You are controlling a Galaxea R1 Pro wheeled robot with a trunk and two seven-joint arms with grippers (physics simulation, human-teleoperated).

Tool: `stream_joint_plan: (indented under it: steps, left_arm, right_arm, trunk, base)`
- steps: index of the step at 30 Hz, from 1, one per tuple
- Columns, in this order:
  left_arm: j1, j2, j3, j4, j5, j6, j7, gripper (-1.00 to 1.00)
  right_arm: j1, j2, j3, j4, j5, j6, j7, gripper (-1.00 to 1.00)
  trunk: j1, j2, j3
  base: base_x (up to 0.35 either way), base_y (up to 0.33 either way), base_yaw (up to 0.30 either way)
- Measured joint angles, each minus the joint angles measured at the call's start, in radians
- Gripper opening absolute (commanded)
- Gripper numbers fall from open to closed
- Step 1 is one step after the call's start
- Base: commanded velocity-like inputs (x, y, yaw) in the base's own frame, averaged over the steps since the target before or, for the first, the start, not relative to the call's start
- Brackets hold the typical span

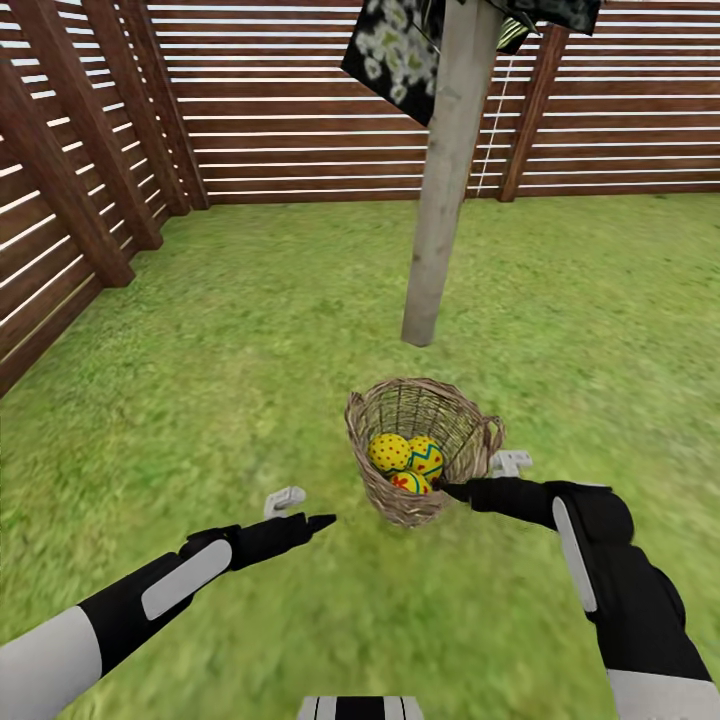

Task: Take the three Easter eggs out of the wicker basket on the lawn in the garden, then place them on the lawn next to a single tree (choose any tree) so that all three eggs are next to the same tree and none are left in the basket.

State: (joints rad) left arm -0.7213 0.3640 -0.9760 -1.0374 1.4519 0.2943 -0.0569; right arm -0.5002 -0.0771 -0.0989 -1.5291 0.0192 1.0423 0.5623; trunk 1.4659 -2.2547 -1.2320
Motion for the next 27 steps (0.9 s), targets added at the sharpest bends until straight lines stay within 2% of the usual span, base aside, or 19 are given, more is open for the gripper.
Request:
stream_joint_plan:
  steps: [8, 19, 27]
  left_arm:
    - [0.000, -0.001, 0.000, 0.000, -0.001, -0.010, 0.000, 1.00]
    - [0.000, -0.004, -0.008, 0.001, -0.002, -0.010, 0.000, 1.00]
    - [0.000, -0.003, -0.008, 0.001, -0.001, -0.011, 0.000, 1.00]
  right_arm:
    - [-0.025, 0.000, -0.001, 0.037, 0.002, 0.000, -0.015, 1.00]
    - [-0.025, -0.001, -0.009, 0.104, 0.002, 0.000, -0.022, 1.00]
    - [-0.026, 0.001, -0.009, 0.161, 0.001, 0.000, -0.091, 1.00]
  trunk:
    - [0.000, 0.000, 0.000]
    - [0.000, 0.000, 0.000]
    - [0.000, 0.000, 0.000]
  base:
    - [0.134, 0.192, 0.000]
    - [0.097, 0.021, 0.000]
    - [0.102, 0.042, 0.000]
